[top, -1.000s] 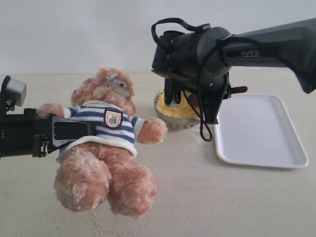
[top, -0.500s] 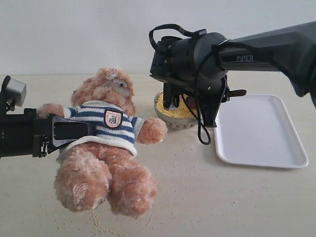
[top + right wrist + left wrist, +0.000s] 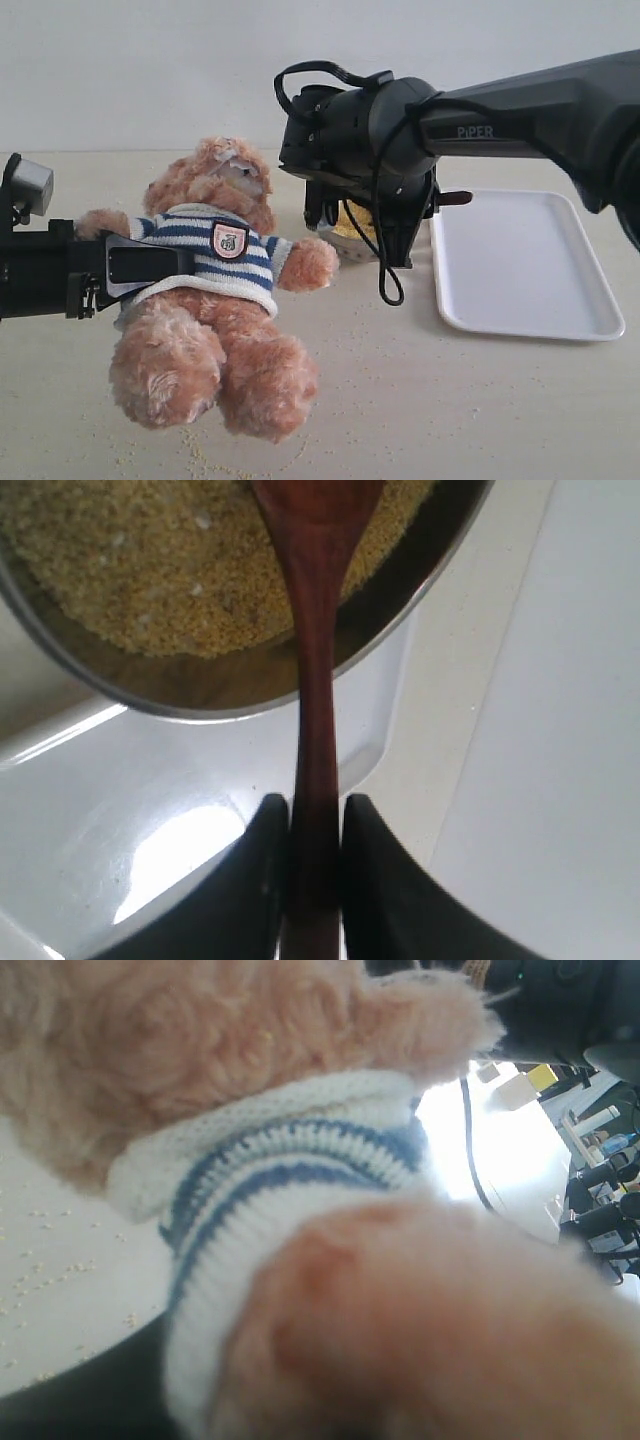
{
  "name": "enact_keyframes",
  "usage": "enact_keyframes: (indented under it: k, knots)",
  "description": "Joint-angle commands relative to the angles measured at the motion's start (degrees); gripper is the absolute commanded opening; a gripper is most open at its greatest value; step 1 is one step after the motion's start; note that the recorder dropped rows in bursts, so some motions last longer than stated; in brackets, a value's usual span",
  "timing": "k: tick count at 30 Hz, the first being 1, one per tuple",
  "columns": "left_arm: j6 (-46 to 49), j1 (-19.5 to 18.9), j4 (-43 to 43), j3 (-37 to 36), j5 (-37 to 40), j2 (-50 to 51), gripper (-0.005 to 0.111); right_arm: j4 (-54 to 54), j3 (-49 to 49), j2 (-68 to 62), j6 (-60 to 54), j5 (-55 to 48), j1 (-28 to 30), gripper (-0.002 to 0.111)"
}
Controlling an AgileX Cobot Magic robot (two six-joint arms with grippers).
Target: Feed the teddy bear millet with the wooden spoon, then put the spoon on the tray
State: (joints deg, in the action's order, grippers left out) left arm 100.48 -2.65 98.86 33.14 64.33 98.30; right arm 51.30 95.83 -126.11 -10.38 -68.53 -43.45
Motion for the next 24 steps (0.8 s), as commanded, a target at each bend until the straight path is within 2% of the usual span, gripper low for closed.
enact_keyframes:
  k: [1, 15, 24]
  knots:
    - [-0.21, -0.15, 1.08, 0.19, 1.06, -0.18, 0.005, 0.18, 0.25, 0.55, 2.09, -0.8, 0.1, 0.0]
    - [-0.22, -0.15, 1.08, 0.19, 1.06, -0.18, 0.005, -5.02, 0.12, 5.57, 0.81, -0.61, 0.1, 0.0]
    - [-0.35, -0.15, 1.08, 0.19, 1.18, -0.18, 0.005, -4.66, 0.12, 5.47, -1.07, -1.43, 0.25, 0.0]
